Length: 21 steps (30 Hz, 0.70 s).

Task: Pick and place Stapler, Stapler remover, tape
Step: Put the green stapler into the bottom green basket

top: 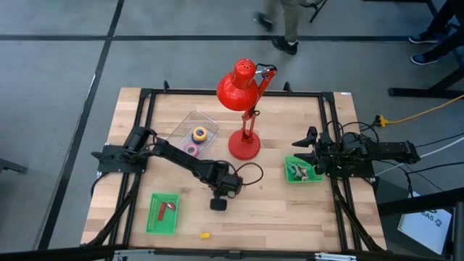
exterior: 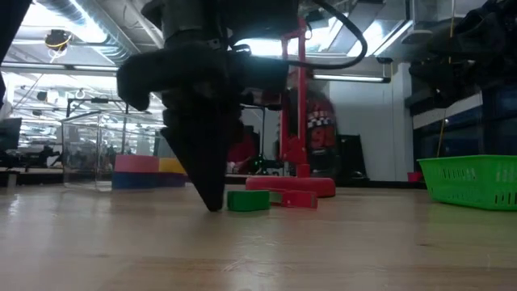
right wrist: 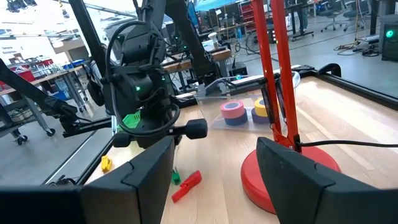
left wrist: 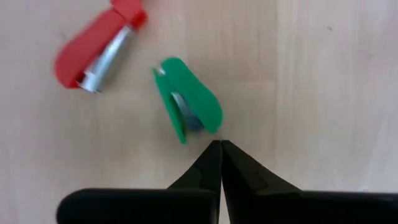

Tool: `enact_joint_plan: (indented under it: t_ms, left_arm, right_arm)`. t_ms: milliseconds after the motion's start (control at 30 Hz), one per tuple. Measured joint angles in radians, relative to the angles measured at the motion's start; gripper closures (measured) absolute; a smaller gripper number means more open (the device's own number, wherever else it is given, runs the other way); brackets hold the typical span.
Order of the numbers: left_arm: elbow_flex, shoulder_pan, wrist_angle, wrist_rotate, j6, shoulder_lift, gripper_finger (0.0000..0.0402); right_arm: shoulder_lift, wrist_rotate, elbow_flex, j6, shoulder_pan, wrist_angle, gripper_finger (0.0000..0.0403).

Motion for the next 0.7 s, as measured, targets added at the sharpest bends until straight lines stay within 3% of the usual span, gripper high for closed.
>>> enact_joint_plan:
  t_ms: [133,433,600,700]
  left_arm:
    - [0.000,-0.007,-0.026,0.055,-0.027,-0.003,0.0400]
    - [-0.004,-0.005,-0.017,0.044,-0.129,-0.074,0.0397]
    - [-0.003,0.032,-0.005,-0.029,-0.183,-0.116,0.0363]
    - [-0.002,0.053,0.028,-0.020,-0.245,-0.117,0.0325]
  right_arm:
    - [0.000,0.000,0.000,0.000,0.000,0.000,0.0171]
    - [0.000,0.000,0.000,0.000,0.000,0.000,0.0171]
    - [0.000,0.000,0.000,0.000,0.000,0.000,0.0171]
    - [0.000,0.000,0.000,0.000,0.000,0.000,0.0171]
